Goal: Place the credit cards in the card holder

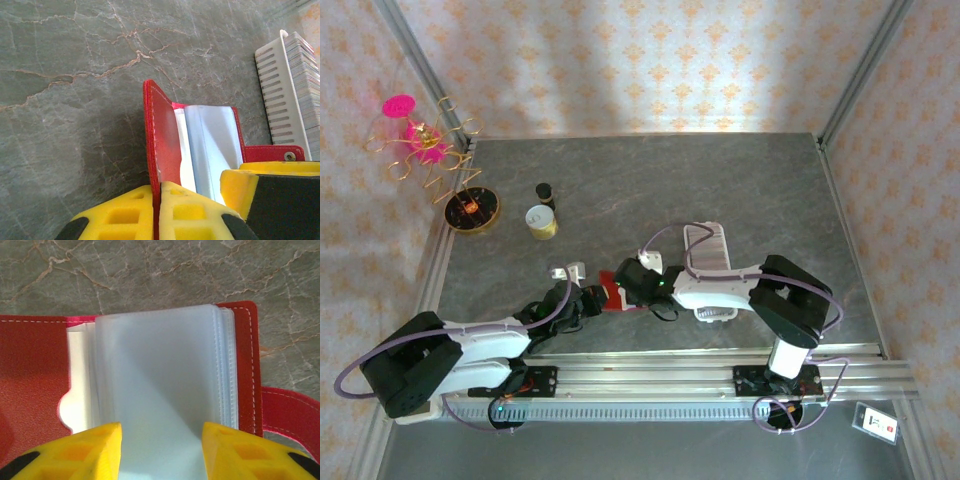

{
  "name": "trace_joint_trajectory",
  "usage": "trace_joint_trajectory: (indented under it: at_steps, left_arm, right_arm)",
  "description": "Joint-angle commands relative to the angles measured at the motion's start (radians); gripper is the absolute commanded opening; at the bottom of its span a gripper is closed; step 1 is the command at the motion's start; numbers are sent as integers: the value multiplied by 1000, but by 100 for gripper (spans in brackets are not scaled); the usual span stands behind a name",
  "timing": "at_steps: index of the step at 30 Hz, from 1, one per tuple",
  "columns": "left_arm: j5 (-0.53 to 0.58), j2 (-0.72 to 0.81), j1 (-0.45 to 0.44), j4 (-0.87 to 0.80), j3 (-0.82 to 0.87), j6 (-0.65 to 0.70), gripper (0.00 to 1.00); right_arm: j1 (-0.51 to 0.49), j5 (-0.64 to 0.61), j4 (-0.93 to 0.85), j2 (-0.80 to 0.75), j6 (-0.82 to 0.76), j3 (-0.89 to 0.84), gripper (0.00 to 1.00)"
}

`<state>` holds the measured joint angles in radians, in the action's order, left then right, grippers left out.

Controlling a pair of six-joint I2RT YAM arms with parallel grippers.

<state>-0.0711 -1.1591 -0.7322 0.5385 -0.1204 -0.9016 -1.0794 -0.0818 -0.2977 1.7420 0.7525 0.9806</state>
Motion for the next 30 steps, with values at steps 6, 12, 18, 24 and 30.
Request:
trace_joint_trajectory:
  at_steps: [6, 12, 18, 24, 30]
  left_arm:
    - [-16, -43, 6, 33, 19, -16, 4]
    - [-22, -55, 4, 65, 38, -29, 3]
    - [-24, -68, 4, 91, 47, -37, 3]
    - [-23, -72, 3, 112, 60, -45, 3]
    - [-19, -70, 3, 127, 74, -49, 3]
  right_arm:
    - [-1, 73, 83, -6, 28, -16, 50]
    - [-2, 120, 148, -14, 39, -13, 50]
    - [-2, 171, 252, -46, 70, -51, 50]
    - [-2, 215, 318, -48, 100, -65, 49]
    - [-2, 226, 376, -82, 125, -90, 49]
